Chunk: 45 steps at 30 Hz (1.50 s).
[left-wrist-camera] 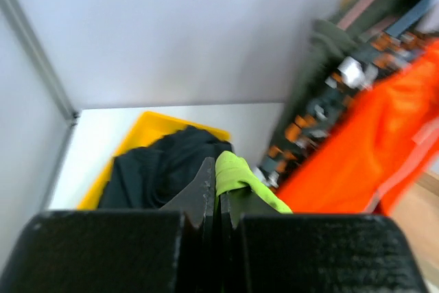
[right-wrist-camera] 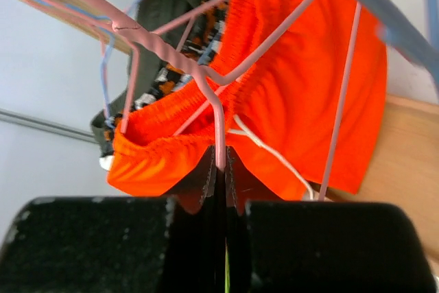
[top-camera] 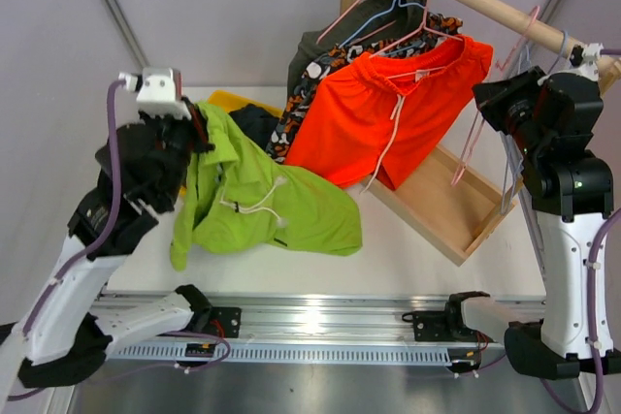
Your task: Remove the shorts from the hanger
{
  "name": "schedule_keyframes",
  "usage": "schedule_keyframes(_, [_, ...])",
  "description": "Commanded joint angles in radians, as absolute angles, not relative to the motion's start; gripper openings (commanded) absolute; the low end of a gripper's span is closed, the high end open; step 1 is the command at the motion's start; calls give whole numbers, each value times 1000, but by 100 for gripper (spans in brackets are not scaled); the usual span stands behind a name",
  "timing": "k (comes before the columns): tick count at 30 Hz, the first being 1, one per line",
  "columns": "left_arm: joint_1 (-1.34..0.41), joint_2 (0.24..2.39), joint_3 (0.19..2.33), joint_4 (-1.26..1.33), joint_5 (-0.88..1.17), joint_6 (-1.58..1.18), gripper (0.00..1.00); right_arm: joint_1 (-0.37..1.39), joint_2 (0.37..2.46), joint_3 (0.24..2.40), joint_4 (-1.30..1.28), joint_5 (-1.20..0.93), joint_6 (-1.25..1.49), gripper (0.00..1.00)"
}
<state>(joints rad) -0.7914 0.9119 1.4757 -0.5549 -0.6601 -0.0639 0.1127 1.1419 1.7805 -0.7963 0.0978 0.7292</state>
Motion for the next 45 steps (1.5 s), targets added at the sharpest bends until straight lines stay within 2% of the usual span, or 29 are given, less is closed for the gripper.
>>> schedule_keyframes(1, [-628,985,1624,-526,-493,-17,0,94,1106,1706,-785,83,756,0])
schedule_keyframes(6, [-398,1147,1831,-551,-340,-44,0,64,1085,1651,-793,46,749,7])
schedule_keyframes(9, [-299,1268,2009,-600,-293,-80,0,60,1069,1622,-784,29,746,24])
schedule_keyframes(10, [-276,1293,2076,-601,-284,-95,0,58,1065,1612,-781,20,746,41])
schedule_keyframes(12, [-216,1347,2181,-611,-250,-113,0,58,1051,1595,-775,11,744,64])
schedule_keyframes(13, [-200,1409,2266,-615,-235,-120,0,57,1048,1582,-778,12,738,81])
schedule_keyframes(14, [-174,1445,2314,-626,-235,-118,0,57,1042,1574,-788,14,735,86])
schedule_keyframes(15, [-163,1481,2454,-650,-235,-117,0,57,1029,1565,-790,17,730,89])
schedule_keyframes(16, [-147,1512,2482,-653,-233,-118,0,57,1022,1543,-792,20,727,93])
schedule_keyframes(22, [-16,1575,2490,-548,-250,-166,0,55,957,1448,-788,11,718,97])
schedule_keyframes(28, [-3,1623,2513,-500,-258,-147,0,55,930,1365,-770,-18,716,99])
schedule_keyframes(31, [-3,1644,2453,-495,-281,-134,0,55,920,1355,-769,-25,716,99])
schedule_keyframes(35, [-3,1658,2306,-494,-250,-161,0,55,894,1370,-755,-28,693,99])
schedule_keyframes(36, [-3,1657,2184,-486,-238,-173,0,55,891,1379,-753,-31,687,100])
schedule_keyframes(38, [-3,1623,2078,-430,-222,-205,0,55,873,1404,-723,-47,675,99])
schedule_keyframes(39, [-3,1606,1907,-399,-219,-216,0,55,868,1411,-709,-82,670,99])
schedule_keyframes(41, [-3,1551,1750,-338,-204,-244,0,55,855,1424,-638,-132,652,99])
schedule_keyframes(43, [-3,1536,1658,-298,-192,-262,5,55,839,1439,-557,-219,644,100])
schedule_keyframes(44, [-3,1543,1638,-307,-198,-268,11,55,839,1446,-531,-247,641,99])
schedule_keyframes(45, [-3,1554,1637,-328,-204,-276,33,55,838,1454,-506,-309,641,99])
